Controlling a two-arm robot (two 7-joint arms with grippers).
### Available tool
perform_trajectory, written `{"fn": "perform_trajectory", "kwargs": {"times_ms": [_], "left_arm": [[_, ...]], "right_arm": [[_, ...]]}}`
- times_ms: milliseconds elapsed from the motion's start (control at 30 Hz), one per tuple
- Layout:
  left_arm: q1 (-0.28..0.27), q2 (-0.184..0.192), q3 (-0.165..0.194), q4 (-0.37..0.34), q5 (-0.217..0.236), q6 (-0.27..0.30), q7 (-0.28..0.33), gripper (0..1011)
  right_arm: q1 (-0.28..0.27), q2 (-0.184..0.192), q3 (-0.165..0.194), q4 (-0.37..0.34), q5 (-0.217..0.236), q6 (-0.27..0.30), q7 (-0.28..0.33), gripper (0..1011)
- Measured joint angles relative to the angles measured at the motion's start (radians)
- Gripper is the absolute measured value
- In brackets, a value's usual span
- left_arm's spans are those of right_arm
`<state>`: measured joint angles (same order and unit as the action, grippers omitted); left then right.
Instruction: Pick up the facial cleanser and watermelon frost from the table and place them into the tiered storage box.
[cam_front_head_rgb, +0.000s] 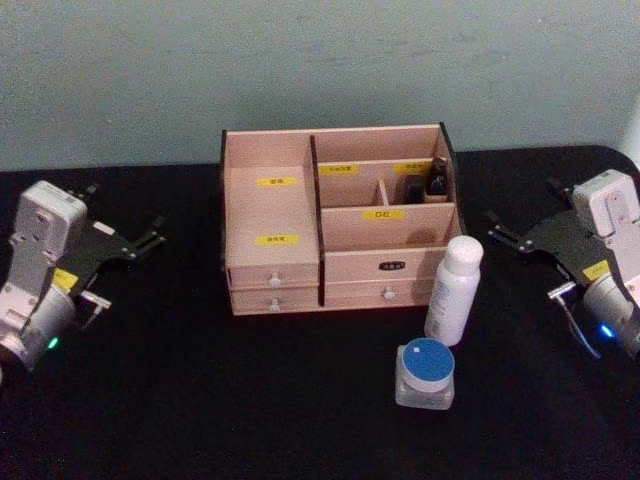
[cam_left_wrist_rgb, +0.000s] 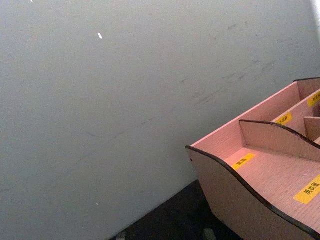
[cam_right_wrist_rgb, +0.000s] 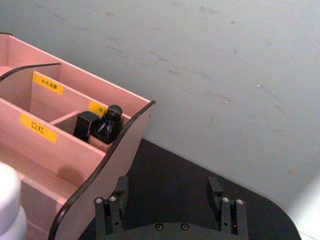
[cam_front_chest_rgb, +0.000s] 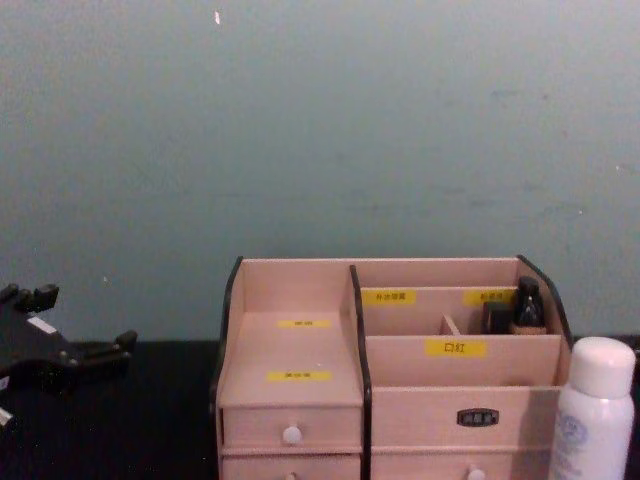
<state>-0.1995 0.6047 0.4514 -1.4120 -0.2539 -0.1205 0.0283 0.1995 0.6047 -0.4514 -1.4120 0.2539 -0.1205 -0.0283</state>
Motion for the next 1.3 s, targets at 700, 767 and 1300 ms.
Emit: {"fn": "perform_trajectory", "kwargs": {"times_ms": [700,767,1300], "left_arm": [[0.000,0.000,0.000,0.000,0.000,0.000,0.000,1001],[0.000,0.000,0.000,0.000,0.000,0.000,0.000,1001],[0.000,0.000,0.000,0.000,0.000,0.000,0.000,1001]], "right_arm": [[0.000,0.000,0.000,0.000,0.000,0.000,0.000,1000],[0.000,0.000,0.000,0.000,0.000,0.000,0.000,1000],[0.000,0.000,0.000,0.000,0.000,0.000,0.000,1000]]}}
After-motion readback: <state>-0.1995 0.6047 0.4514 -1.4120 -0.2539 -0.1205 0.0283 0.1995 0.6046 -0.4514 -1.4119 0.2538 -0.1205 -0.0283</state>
